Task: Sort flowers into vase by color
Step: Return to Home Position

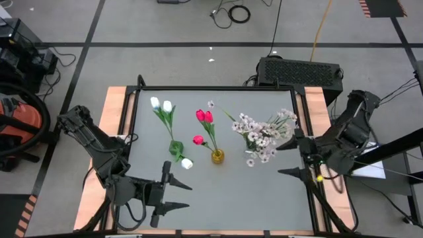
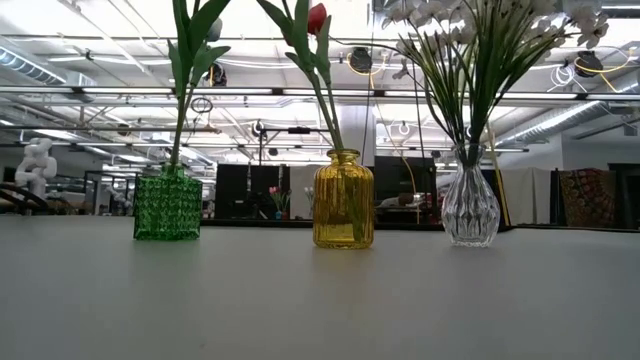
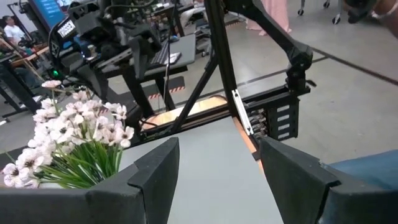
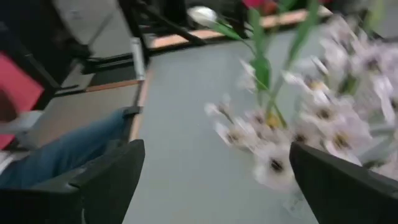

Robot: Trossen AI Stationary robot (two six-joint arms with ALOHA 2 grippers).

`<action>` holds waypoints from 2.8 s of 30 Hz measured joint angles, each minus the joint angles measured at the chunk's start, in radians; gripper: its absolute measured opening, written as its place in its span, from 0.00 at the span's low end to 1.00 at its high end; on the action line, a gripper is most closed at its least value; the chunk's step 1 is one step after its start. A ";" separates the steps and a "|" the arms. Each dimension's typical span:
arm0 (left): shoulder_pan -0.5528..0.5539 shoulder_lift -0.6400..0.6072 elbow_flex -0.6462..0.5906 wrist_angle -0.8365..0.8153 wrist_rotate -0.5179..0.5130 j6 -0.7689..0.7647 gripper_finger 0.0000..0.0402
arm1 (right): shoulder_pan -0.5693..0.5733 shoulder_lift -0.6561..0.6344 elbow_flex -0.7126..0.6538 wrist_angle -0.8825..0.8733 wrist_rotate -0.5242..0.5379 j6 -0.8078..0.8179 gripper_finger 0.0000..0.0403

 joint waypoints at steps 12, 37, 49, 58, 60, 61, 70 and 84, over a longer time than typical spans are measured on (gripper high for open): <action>-0.035 -0.040 0.000 -0.064 0.000 -0.006 0.57 | 0.253 -0.032 0.098 -0.264 0.091 0.057 0.66; -0.035 -0.040 -0.028 -0.152 -0.012 -0.111 0.57 | 0.251 -0.004 -0.667 0.370 0.338 0.356 0.00; -0.035 -0.039 -0.034 -0.165 -0.012 -0.106 0.57 | -0.041 -0.006 -0.954 1.038 0.120 -0.115 0.00; -0.035 -0.039 -0.034 -0.170 -0.012 -0.111 0.57 | -0.264 -0.005 -1.058 1.262 -0.088 -0.321 0.00; -0.035 -0.039 -0.034 -0.166 -0.012 -0.111 0.57 | -0.313 -0.006 -1.057 1.284 -0.157 -0.360 0.00; -0.035 -0.039 -0.034 -0.166 -0.012 -0.111 0.57 | -0.335 -0.006 -1.056 1.293 -0.193 -0.384 0.00; -0.039 -0.039 -0.034 -0.175 -0.012 -0.161 0.57 | -0.474 -0.074 -1.056 1.268 -0.326 -0.493 0.00; -0.039 -0.040 -0.034 -0.140 -0.017 -0.161 0.57 | -0.661 -0.398 -1.056 1.037 -0.570 -0.604 0.00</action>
